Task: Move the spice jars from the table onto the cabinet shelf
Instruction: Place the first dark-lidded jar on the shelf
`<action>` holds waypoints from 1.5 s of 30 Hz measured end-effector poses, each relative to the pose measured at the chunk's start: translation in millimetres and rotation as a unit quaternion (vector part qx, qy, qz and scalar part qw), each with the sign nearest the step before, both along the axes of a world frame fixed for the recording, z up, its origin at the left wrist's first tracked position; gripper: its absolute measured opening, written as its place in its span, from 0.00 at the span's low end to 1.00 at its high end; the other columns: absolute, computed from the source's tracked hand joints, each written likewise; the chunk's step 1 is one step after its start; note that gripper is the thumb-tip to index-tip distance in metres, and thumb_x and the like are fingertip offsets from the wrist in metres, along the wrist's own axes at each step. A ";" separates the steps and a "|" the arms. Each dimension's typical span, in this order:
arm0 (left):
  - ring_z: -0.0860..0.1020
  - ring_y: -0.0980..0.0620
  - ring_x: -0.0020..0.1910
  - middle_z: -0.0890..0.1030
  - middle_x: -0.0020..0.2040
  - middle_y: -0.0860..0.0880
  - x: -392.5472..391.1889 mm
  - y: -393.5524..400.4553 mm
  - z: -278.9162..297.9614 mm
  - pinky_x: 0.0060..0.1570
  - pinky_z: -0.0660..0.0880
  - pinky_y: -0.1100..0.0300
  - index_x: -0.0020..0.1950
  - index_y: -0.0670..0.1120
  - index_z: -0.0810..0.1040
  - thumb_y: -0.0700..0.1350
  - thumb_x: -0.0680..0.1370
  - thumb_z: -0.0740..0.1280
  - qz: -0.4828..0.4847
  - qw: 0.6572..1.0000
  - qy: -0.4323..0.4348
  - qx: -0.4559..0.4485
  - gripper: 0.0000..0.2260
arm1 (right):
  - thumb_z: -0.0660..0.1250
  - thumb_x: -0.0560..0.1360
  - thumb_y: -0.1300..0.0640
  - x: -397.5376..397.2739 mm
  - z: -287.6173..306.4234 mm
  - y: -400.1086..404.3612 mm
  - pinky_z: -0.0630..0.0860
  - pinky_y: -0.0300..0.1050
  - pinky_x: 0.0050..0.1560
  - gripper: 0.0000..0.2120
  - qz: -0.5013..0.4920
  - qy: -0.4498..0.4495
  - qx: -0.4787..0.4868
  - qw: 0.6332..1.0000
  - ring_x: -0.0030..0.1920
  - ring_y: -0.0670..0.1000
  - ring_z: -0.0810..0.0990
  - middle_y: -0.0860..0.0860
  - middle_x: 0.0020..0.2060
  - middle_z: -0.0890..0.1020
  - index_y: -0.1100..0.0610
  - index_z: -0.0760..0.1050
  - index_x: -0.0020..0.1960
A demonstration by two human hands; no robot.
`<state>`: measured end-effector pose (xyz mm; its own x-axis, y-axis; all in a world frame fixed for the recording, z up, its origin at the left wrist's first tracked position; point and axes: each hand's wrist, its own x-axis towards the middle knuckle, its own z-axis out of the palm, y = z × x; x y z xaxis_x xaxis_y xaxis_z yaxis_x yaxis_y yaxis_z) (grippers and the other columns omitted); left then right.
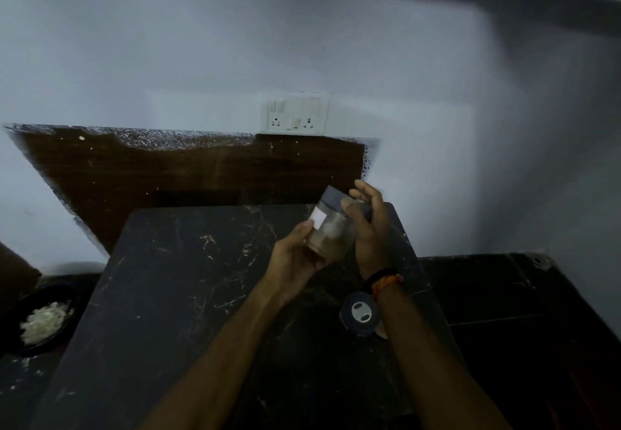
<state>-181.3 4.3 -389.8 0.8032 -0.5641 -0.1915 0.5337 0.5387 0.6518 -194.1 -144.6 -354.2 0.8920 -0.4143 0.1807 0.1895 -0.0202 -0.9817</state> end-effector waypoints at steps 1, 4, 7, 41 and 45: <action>0.72 0.36 0.70 0.73 0.71 0.37 1.6 -3.5 8.6 0.69 0.71 0.38 0.71 0.45 0.73 0.50 0.76 0.69 0.013 0.999 -0.029 0.023 0.25 | 0.71 0.71 0.47 4.7 5.7 -0.8 0.82 0.42 0.51 0.28 -0.007 -0.003 0.013 1.000 0.60 0.48 0.79 0.50 0.63 0.75 0.50 0.71 0.70; 0.76 0.37 0.67 0.75 0.69 0.37 6.7 -12.9 31.1 0.65 0.75 0.41 0.70 0.42 0.72 0.49 0.74 0.72 0.045 0.993 -0.090 0.057 0.26 | 0.72 0.71 0.47 18.0 27.3 -4.5 0.83 0.51 0.52 0.31 -0.005 -0.004 0.070 0.998 0.60 0.58 0.80 0.56 0.65 0.75 0.50 0.68 0.71; 0.79 0.40 0.65 0.78 0.67 0.39 12.7 -21.7 48.7 0.58 0.79 0.48 0.71 0.43 0.71 0.45 0.73 0.74 0.061 0.989 -0.125 0.051 0.28 | 0.74 0.69 0.44 27.2 53.1 -11.3 0.83 0.51 0.48 0.35 0.029 -0.010 0.114 0.993 0.56 0.59 0.82 0.58 0.65 0.75 0.50 0.67 0.72; 0.81 0.41 0.60 0.81 0.60 0.37 105.5 -91.5 305.2 0.60 0.79 0.49 0.75 0.46 0.65 0.36 0.71 0.73 0.046 0.894 -0.437 0.084 0.34 | 0.70 0.73 0.42 87.7 302.5 -101.1 0.78 0.57 0.54 0.30 0.142 -0.200 0.025 0.969 0.53 0.61 0.81 0.60 0.55 0.81 0.62 0.73 0.66; 0.82 0.43 0.59 0.82 0.60 0.41 107.2 -101.2 345.6 0.54 0.80 0.50 0.66 0.40 0.71 0.45 0.72 0.76 0.076 0.880 -0.457 0.106 0.26 | 0.70 0.73 0.41 91.9 323.2 -112.9 0.76 0.64 0.59 0.31 0.153 -0.215 0.019 0.964 0.53 0.62 0.81 0.62 0.57 0.81 0.62 0.72 0.67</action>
